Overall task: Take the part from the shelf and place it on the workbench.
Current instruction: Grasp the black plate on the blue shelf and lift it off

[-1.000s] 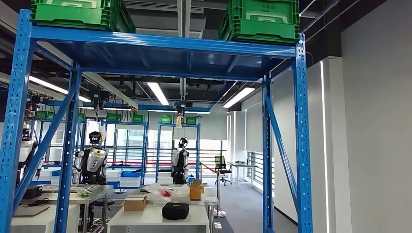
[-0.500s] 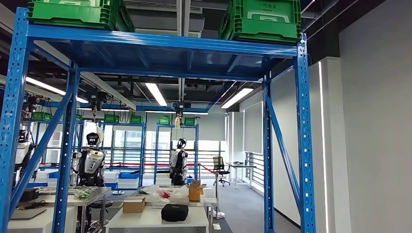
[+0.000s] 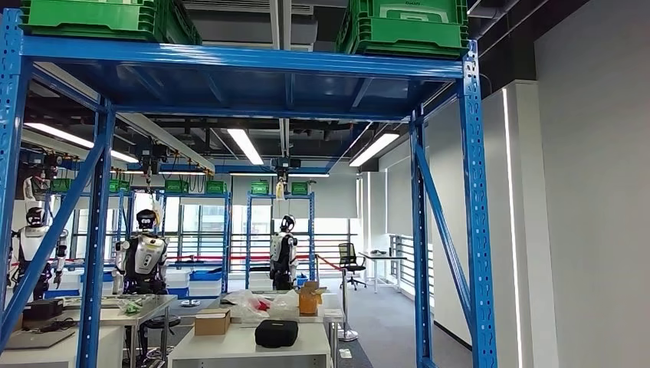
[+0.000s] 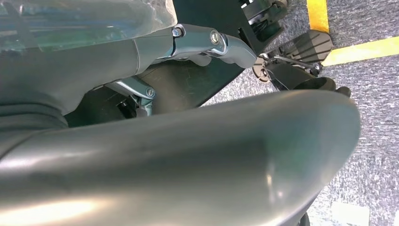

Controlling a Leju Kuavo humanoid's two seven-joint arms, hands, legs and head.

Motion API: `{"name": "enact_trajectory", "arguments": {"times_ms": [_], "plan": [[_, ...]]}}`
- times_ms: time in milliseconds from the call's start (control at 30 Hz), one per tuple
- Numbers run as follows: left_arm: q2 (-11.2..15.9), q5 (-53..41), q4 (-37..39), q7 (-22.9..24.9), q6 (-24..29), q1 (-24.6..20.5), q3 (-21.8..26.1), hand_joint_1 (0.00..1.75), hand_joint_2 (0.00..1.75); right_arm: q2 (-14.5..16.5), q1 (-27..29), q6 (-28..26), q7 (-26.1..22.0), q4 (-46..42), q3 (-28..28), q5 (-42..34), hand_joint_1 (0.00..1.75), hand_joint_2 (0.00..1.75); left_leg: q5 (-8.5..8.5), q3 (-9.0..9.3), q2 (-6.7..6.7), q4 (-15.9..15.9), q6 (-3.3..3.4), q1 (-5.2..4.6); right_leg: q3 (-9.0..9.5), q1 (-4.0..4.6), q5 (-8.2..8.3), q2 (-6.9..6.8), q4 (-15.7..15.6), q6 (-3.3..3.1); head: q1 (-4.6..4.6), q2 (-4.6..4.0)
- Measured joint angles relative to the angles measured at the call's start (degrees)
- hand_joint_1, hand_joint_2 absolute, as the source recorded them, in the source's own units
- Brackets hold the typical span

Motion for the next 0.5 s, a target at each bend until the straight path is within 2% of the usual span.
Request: {"name": "enact_trajectory", "arguments": {"times_ms": [300, 467, 500], "plan": [[0.0, 0.0, 0.0, 0.0, 0.0, 0.0, 0.0, 0.0, 0.0, 0.0, 0.0, 0.0, 0.0, 0.5, -0.5, 0.0, 0.0, 0.0, -0.02, 0.07, 0.0, 0.1, 0.0, -0.1, 0.15, -0.12, 0.1, -0.05, -0.1, 0.04, -0.06, 0.0], [0.1, 0.0, 0.0, 0.0, 0.0, 0.0, 0.0, 0.0, 0.0, 0.1, 0.1, -0.1, -0.1, 0.7, -0.6, -0.1, 0.0, 0.0, 0.08, 0.02, -0.04, 0.2, 0.77, -0.39, 0.24, -0.45, 0.48, -0.11, -0.4, 0.65, 0.03, 0.0], [0.1, 0.1, 0.0, 0.0, 0.0, 0.0, 0.0, 0.0, 0.0, 0.0, 0.1, -0.1, -0.1, 0.7, -0.7, -0.1, 0.0, 0.0, 0.47, 0.43, -0.02, -0.4, 0.94, -0.19, 0.39, -0.46, 0.54, -0.1, -0.6, 0.81, 0.04, 0.0]]}}
